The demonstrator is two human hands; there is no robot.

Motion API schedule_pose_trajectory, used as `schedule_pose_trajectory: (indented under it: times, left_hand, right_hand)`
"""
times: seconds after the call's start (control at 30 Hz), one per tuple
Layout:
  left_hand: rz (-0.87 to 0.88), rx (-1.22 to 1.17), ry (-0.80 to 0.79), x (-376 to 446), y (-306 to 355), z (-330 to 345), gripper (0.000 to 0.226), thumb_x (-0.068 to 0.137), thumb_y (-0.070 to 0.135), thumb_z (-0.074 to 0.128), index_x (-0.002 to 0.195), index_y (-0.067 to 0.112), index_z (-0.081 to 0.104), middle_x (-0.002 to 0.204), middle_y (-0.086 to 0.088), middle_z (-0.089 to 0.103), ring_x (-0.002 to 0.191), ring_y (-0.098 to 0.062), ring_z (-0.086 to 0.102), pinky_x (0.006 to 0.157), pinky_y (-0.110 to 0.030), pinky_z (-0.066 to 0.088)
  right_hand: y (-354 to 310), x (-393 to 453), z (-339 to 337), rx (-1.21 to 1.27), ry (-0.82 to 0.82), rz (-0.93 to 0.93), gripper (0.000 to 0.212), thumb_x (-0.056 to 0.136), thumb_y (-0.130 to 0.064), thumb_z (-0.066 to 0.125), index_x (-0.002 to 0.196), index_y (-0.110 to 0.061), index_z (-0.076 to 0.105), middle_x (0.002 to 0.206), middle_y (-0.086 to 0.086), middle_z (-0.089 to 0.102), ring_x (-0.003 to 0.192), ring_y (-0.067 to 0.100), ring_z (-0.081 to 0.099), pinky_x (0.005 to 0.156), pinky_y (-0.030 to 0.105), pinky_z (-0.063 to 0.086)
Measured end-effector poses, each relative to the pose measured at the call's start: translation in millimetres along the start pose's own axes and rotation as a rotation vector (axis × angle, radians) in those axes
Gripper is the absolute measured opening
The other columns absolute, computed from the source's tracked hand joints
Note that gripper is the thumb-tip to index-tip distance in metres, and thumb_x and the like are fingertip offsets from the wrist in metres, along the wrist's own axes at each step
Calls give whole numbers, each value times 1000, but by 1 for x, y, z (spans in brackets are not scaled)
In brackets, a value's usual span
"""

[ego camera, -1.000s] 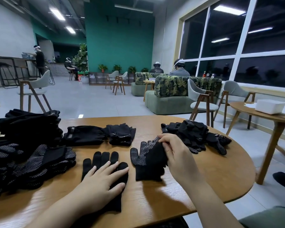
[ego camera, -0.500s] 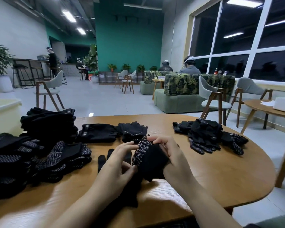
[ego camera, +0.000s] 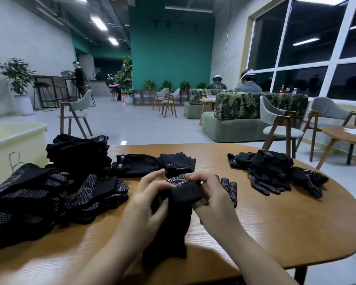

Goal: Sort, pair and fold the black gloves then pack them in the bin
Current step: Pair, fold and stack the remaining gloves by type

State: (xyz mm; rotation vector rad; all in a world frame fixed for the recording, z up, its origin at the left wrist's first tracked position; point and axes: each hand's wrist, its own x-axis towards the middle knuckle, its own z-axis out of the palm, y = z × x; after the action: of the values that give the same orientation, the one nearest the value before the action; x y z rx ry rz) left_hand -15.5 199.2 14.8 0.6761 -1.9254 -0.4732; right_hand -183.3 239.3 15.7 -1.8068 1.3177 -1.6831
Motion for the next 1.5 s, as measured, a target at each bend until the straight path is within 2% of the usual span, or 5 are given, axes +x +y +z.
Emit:
schedule_pose_trajectory:
  times: [0.47,0.73,0.97,1.17,1.5]
  left_hand:
    - [-3,101,-162,30,-22,-22,54,77,-9,59,88,43,49,139,25,31,113,7,43,86,-6,33]
    - [7,253,-396,20,-52,-31,52,74,4,59,102,48,57,150,34,0,142,-2,17,112,-50,26]
    - [-147,204,-596,1,-50,-35,39,83,21,67,110,48,59,149,28,-3,129,24,-1,95,8,7]
    - [-166,132,-618,-9,-40,-48,54,81,25,72,111,63,48,148,30,-3,127,28,-3,94,9,4]
    - [-104,109,-528,-27,-34,-44,32,89,10,61,87,42,58,142,26,25,129,15,28,91,2,25]
  right_hand:
    - [-2,42,17,-140,-69,35,46,81,13,52,76,-33,50,104,-13,62,102,1,59,88,21,47]
    - [27,37,11,-339,-349,48,44,73,13,52,72,-30,47,122,-9,51,119,0,42,93,1,26]
    - [35,26,9,-467,-523,80,40,77,1,58,76,-38,48,129,-10,51,118,-3,43,91,-1,24]
    - [25,15,0,-420,-556,77,45,80,-1,58,109,-34,59,125,-16,50,115,-8,44,93,7,34]
    - [13,-6,-1,-327,-473,52,39,77,1,61,84,-38,61,109,-20,57,109,-5,52,96,22,44]
